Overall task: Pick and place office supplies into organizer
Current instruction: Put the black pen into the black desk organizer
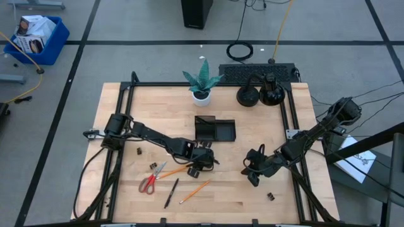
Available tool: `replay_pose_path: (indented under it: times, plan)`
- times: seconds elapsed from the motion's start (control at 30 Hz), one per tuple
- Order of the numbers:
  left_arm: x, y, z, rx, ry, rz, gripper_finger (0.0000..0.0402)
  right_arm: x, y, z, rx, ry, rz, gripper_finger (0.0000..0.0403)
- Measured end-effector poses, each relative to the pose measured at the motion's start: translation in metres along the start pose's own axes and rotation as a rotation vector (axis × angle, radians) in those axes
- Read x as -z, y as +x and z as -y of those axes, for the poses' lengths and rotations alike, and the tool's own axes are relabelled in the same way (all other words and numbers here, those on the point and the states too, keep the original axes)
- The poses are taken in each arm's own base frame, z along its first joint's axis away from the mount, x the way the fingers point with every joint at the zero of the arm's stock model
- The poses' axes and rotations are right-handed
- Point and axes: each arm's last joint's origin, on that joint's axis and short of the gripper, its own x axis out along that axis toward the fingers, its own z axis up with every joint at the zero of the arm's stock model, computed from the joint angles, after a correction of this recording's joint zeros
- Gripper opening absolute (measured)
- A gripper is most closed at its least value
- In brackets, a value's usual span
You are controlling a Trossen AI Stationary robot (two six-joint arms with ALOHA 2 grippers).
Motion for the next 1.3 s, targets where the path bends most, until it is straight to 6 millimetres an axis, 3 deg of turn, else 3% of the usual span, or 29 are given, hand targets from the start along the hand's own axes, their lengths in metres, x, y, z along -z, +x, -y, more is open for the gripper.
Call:
replay_pose_path:
  times: [0.63, 1.07, 1.3]
  plan:
    - [0.010, 0.003, -0.030, 0.035, -0.039, 0.021, 0.0161, -0.002, 0.000, 0.001, 0.028, 0.022, 0.071, 0.0009]
    - [0.007, 0.017, -0.020, 0.099, 0.001, 0.059, 0.0161, -0.002, 0.000, 0.001, 0.029, 0.025, 0.071, 0.0009]
    - [0.010, 0.018, -0.024, 0.120, -0.022, 0.060, 0.0161, -0.002, 0.000, 0.001, 0.029, 0.041, 0.075, 0.0009]
